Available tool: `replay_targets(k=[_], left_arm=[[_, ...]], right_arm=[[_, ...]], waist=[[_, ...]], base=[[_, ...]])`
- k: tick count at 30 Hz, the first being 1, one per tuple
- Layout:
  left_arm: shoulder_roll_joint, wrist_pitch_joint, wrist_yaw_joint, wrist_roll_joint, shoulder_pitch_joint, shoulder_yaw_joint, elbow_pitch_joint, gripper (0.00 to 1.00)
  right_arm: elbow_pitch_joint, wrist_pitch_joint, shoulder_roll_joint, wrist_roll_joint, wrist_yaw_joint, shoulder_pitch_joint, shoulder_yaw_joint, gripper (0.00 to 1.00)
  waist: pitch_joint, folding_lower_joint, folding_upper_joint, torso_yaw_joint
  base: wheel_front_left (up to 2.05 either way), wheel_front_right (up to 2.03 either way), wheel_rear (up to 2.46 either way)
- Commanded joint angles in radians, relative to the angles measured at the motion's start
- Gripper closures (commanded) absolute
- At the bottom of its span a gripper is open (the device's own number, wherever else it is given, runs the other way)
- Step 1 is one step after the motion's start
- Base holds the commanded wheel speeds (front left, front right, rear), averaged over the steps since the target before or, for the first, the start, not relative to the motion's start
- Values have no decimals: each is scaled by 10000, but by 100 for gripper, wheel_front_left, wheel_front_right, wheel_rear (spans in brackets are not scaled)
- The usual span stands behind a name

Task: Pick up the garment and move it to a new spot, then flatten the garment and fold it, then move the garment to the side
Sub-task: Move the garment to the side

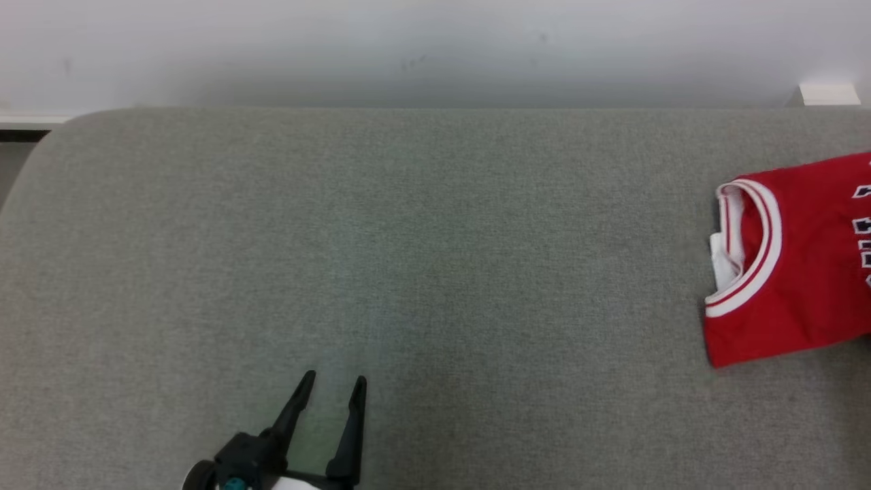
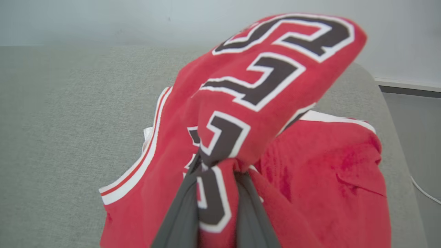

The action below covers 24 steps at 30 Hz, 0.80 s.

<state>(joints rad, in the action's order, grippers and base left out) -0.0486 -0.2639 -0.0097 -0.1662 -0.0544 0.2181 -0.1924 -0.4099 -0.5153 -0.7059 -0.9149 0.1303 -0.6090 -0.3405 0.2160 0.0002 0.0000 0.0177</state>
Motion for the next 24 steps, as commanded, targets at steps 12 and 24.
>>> replay_targets(k=[12, 24], left_arm=[[-41, -1, -122, 295, -232, -148, -53, 0], [-41, -1, -66, 234, -61, -218, -192, 0]], right_arm=[[-322, -1026, -684, 896, -1, -533, 748, 100], [-2045, 1588, -113, 4824, -13, 82, 2477, 0]], waist=[[371, -2, 0, -286], [85, -2, 0, -209]], base=[[0, 0, 0], [0, 0, 0]])
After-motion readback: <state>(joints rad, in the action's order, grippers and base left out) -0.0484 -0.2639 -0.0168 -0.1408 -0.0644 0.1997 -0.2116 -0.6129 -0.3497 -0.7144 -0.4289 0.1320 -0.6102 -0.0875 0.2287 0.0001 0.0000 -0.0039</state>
